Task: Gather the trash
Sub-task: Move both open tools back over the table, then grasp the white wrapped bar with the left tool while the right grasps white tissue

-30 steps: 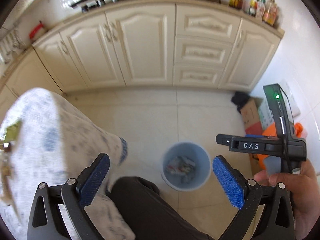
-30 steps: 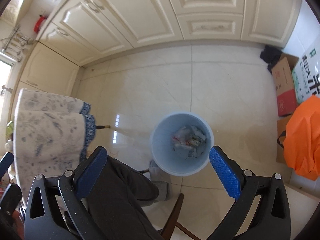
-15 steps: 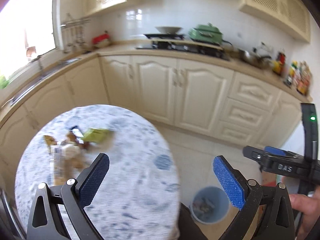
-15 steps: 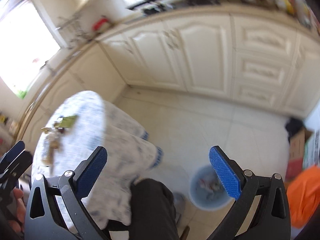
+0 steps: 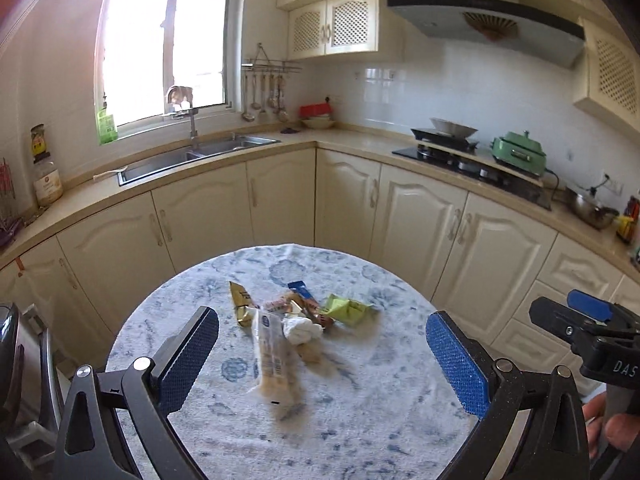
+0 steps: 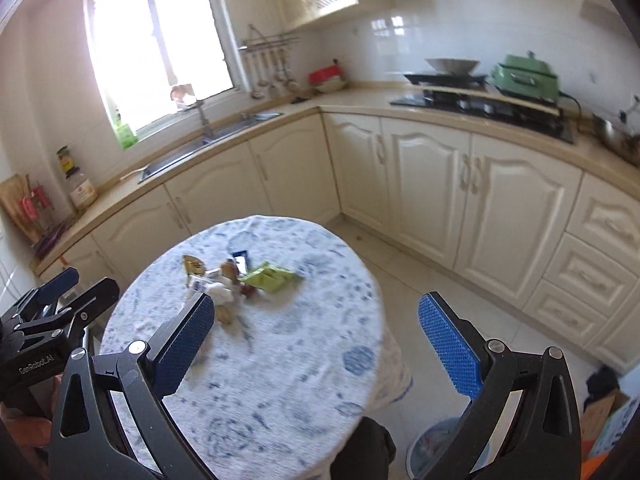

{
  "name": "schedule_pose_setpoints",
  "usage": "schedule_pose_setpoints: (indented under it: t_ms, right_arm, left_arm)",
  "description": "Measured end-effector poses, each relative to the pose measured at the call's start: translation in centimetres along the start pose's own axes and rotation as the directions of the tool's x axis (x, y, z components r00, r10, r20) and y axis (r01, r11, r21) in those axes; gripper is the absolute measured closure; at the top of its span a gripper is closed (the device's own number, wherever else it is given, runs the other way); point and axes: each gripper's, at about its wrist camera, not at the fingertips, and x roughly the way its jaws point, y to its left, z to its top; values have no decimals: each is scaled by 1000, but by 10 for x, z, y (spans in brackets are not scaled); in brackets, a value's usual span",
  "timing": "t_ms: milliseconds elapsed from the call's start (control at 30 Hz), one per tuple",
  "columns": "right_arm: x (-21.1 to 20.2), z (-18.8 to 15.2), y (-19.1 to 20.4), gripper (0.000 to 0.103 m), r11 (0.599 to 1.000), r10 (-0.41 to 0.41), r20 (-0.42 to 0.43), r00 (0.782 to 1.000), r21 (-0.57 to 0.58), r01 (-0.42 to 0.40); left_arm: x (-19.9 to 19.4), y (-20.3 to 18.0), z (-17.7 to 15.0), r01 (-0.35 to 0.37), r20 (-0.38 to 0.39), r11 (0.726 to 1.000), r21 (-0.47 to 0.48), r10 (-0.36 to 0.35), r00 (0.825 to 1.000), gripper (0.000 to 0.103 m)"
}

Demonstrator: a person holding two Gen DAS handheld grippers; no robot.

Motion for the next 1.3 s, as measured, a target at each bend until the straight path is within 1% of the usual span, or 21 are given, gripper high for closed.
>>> schedule_pose_setpoints:
  t_ms: [100, 133, 233, 433, 667, 867, 1000, 1167, 1300]
  right_arm:
    - [1, 6, 24, 0, 999, 31, 12, 999, -44, -30]
    - [1, 7, 32, 0, 998, 39, 16, 999, -58, -38]
    - [1, 12, 51, 0, 993, 60, 28, 998, -102, -57]
    - [5, 18, 78, 0, 982, 97, 49, 994, -168, -88]
    - [10, 24, 100, 0, 970, 128, 73, 989, -216, -110]
    - [28, 21, 105, 0, 967, 136, 33, 990, -223, -125]
    - [47, 15, 102, 0, 969, 130, -14, 991, -209, -130]
    - [76, 4, 95, 0, 971, 113, -94, 989, -199, -130]
    - [101, -6, 89, 0, 976, 97, -158, 983, -180, -125]
  left_arm:
    - [-9, 13, -3, -33, 25, 999, -22, 33, 999, 1]
    - [-1, 12, 5, -39, 28, 999, -28, 40, 999, 1]
    - [-3, 21, 7, -53, 36, 997, -52, 55, 998, 1]
    - [2, 49, 11, -85, 53, 994, -76, 89, 995, 1]
    - [11, 74, -1, -117, 36, 987, -107, 121, 992, 1]
    - [30, 83, -8, -119, -5, 986, -114, 119, 993, 1]
    - [48, 84, -12, -109, -31, 987, -121, 106, 994, 1]
    - [83, 79, -20, -99, -81, 988, -120, 90, 993, 1]
    - [118, 70, -26, -84, -124, 990, -113, 70, 990, 1]
